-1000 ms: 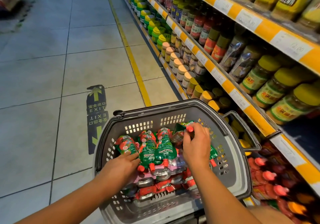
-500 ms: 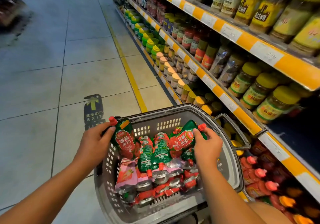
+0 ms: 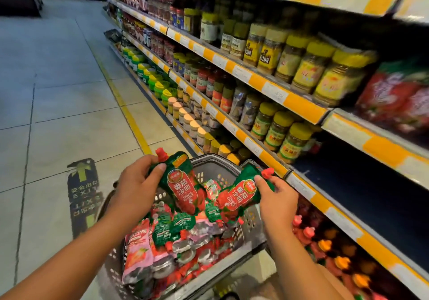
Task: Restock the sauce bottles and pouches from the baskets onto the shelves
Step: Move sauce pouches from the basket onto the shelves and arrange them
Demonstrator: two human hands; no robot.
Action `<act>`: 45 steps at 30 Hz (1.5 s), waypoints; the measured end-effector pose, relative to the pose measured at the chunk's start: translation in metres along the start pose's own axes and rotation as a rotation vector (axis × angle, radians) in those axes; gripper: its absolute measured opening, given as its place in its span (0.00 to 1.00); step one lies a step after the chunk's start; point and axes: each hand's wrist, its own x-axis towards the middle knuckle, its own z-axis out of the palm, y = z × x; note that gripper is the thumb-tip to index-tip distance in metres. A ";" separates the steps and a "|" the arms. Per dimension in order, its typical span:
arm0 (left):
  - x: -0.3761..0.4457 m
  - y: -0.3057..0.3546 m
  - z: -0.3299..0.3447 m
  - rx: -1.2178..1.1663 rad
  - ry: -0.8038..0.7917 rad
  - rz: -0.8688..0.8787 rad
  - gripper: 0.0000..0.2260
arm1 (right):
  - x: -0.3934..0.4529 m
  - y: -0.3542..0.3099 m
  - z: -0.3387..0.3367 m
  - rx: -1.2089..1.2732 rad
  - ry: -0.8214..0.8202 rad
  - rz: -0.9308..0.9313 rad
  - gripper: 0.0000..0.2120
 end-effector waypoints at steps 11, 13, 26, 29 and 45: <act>-0.012 0.067 0.111 -0.262 -0.213 -0.037 0.06 | 0.000 0.002 -0.186 0.162 0.322 -0.037 0.16; -0.020 0.082 0.135 -0.311 -0.241 -0.079 0.07 | -0.006 0.004 -0.216 0.200 0.377 -0.035 0.16; -0.109 0.153 0.285 -0.477 -0.460 -0.295 0.09 | -0.040 0.029 -0.390 0.445 0.803 0.016 0.05; -0.134 0.166 0.320 -0.521 -0.514 -0.332 0.05 | -0.050 0.040 -0.422 0.417 0.908 -0.017 0.06; -0.228 0.220 0.502 -0.544 -0.692 -0.474 0.08 | -0.056 0.081 -0.572 0.694 1.373 0.121 0.10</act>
